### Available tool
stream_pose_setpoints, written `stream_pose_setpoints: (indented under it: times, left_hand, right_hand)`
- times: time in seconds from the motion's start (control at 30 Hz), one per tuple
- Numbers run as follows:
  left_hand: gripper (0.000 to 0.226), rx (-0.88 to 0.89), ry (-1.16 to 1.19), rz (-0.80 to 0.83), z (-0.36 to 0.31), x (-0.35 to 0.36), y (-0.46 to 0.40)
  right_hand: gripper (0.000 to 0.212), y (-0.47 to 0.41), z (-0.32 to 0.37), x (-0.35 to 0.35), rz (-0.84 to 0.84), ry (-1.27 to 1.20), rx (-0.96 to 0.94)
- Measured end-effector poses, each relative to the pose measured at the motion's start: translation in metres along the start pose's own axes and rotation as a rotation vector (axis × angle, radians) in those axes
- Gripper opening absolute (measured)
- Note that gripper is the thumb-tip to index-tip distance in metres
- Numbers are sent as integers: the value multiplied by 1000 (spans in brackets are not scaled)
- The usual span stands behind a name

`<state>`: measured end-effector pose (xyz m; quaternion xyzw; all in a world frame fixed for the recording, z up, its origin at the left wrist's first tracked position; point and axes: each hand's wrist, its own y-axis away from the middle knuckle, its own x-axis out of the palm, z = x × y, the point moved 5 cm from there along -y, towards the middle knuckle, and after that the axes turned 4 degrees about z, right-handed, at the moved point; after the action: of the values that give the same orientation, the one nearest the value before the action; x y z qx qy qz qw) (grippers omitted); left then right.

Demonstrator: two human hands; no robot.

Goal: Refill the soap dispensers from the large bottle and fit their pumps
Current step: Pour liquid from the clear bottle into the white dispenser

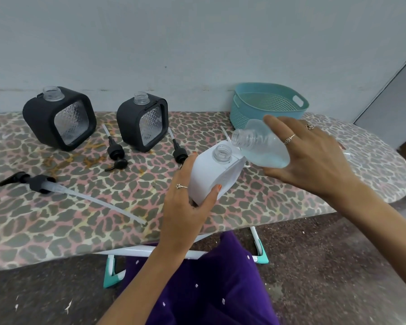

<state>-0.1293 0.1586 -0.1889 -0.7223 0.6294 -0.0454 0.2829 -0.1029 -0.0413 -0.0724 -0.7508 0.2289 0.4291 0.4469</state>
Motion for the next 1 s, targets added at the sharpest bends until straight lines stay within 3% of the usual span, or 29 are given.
stream_pose_setpoints:
  times: [0.83,1.0]
  left_hand:
    - [68,47,-61,8,-3,0,0]
    - [67,34,-20,22,-2,-1,-1]
  right_hand:
    - [81,-6,-2,0,32,83,-72]
    - [91,-8,-4,2,38,79,-84]
